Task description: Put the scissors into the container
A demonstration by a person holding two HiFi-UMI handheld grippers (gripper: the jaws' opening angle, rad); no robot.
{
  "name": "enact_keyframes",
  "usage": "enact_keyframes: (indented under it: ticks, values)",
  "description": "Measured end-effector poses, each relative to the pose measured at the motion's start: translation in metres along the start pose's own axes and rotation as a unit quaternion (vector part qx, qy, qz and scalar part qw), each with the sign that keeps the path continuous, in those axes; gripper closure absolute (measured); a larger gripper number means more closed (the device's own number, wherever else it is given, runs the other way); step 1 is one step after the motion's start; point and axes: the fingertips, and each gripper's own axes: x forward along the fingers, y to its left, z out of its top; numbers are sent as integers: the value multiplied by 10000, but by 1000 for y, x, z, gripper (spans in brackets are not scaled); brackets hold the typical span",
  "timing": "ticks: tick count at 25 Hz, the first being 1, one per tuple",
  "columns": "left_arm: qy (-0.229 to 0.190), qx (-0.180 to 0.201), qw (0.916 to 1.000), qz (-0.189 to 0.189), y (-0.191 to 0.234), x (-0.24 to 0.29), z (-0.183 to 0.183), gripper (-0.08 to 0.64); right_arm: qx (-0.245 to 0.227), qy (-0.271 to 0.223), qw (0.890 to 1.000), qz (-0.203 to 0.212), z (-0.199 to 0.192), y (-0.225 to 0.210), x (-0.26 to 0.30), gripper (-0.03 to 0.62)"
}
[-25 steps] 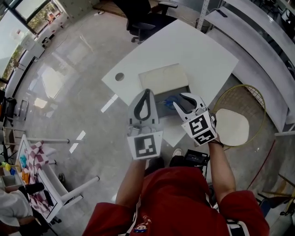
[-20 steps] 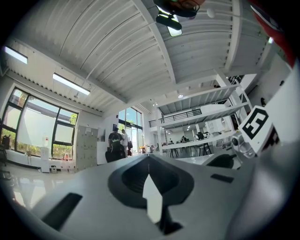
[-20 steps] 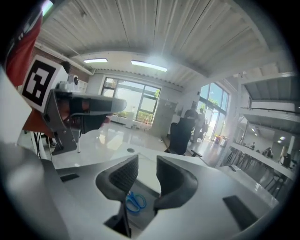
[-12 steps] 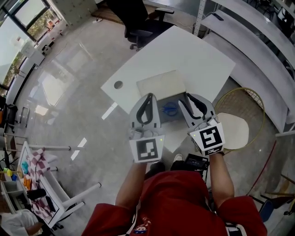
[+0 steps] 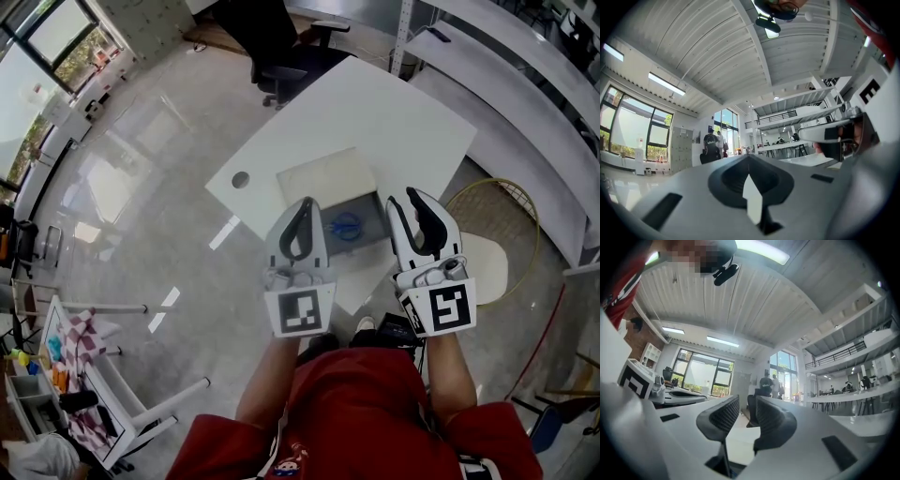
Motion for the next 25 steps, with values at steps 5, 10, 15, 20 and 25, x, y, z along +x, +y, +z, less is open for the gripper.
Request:
enact_keyframes:
  ticks: [5,10,15,20,25]
  values:
    - [1,-33,10000,66,4,-4,1,551,95,-136,9998,-132,4,-7,-4,523]
    - [22,14,10000,78,5,-9,2,551,17,-101,9998,-185,4,-7,-7,557]
    - [11,26,10000,43,0,-11,5,551,15,-100,9997,-204,3,-7,-10,578]
    - [84,61,9999,-12,-4,-16,6,551,-176,-50,9996,-194,1,-4,-12,583]
    - [22,70,10000,-38,-9,-14,7,551,-302,97,9993,-194,-6,-7,-11,584]
